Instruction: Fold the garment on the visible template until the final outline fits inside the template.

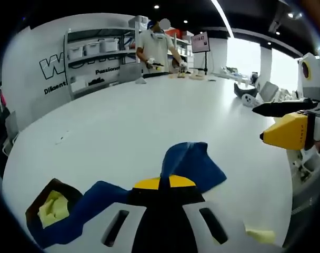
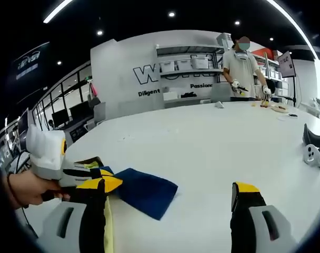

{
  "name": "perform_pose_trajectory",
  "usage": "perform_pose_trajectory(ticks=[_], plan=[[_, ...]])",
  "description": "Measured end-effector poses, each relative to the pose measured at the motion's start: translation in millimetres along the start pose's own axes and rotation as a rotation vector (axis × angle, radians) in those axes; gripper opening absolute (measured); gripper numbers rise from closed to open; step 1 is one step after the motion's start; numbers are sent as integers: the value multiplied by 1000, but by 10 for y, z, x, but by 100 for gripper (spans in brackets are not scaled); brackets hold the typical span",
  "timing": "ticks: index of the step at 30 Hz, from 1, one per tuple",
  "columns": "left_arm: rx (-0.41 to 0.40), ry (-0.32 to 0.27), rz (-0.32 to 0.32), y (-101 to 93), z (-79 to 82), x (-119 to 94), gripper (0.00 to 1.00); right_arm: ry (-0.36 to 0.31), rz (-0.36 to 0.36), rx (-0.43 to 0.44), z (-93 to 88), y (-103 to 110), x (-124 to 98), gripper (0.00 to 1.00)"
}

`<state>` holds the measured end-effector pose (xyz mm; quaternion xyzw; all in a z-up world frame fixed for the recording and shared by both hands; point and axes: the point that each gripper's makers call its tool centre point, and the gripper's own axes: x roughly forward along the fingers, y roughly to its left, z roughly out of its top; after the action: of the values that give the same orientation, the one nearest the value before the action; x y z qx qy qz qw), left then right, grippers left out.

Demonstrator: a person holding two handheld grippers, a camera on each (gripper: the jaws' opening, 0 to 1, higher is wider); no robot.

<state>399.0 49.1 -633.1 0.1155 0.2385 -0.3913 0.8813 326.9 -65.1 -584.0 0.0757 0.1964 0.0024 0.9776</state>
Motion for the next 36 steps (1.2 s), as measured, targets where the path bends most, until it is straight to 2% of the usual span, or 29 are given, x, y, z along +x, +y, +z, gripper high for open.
perform_pose_trajectory(ticks=[8,9,10,13,15,19,21,36], plan=[[-79,-57,22,114,132,-174,0,3,1,5,-6,-2,-3,99],[-107,-85,47,165,192,-224,0,4,2,5,-8,1,-2,99],[-92,-106,62,199,258,-287,0,1,4,6,-6,10,-1,99],[-89,-150,58,218,386,-372,0,8,6,0,-20,28,1,99],[-82,-180,79,276,476,-446,0,14,9,0,-34,33,7,99],[-96,-188,106,363,482,-534,0,20,9,1,-44,39,2,99],[-106,-190,115,409,469,-567,0,2,14,10,-9,47,-13,99],[-168,-238,204,791,530,-966,0,47,29,-29,-109,119,27,99]])
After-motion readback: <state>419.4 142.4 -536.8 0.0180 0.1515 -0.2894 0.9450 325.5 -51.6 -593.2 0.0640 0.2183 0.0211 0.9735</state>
